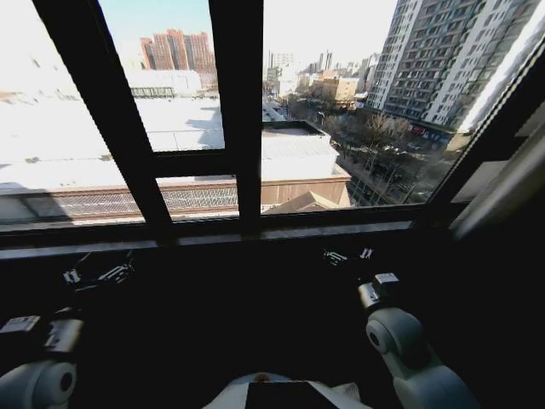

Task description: Open the curtains by pulling them apart, changing their state from closed to fully open.

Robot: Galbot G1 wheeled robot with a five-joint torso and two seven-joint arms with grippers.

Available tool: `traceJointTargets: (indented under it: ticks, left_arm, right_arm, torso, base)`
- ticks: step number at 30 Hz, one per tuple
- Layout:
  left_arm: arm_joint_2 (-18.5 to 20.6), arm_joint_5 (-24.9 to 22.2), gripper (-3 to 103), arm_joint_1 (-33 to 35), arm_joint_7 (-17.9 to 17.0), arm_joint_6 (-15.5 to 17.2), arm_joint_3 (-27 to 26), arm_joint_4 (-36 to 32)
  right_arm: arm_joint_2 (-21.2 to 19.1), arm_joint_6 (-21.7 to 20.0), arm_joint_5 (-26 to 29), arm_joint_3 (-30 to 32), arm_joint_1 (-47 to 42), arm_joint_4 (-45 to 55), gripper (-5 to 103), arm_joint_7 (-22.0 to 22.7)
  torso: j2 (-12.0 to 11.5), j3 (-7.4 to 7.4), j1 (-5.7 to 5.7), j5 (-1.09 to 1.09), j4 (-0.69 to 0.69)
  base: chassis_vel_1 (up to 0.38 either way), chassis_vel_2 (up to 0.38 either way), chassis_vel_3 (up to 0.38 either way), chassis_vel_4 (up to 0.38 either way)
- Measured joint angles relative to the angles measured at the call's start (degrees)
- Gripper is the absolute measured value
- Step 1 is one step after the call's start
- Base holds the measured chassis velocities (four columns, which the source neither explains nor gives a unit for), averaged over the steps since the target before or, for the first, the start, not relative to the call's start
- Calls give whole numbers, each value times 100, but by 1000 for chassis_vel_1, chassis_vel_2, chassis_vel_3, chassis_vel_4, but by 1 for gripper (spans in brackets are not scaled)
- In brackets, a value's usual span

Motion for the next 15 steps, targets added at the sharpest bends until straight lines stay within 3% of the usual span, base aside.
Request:
traceJointTargets:
  ticks: [5,10,15]
  left_arm:
    - [11,-5,100,16,2,-69,-15,28]
    - [25,-7,100,-16,2,-73,-11,32]
    - [35,-10,100,-24,2,-87,-3,33]
  right_arm:
    - [-3,1,-102,-8,-34,25,100,-9]
    - [-11,5,-131,-1,-37,26,100,-9]
    - [2,10,-135,1,-42,24,100,1]
  torso:
    - [1,0,-1,3,-2]
    - [-3,2,6,-3,0]
    - [-1,0,2,4,-1]
  base:
    - [165,-296,-174,292]
    - [263,-296,-302,302]
    - [313,-272,-350,304]
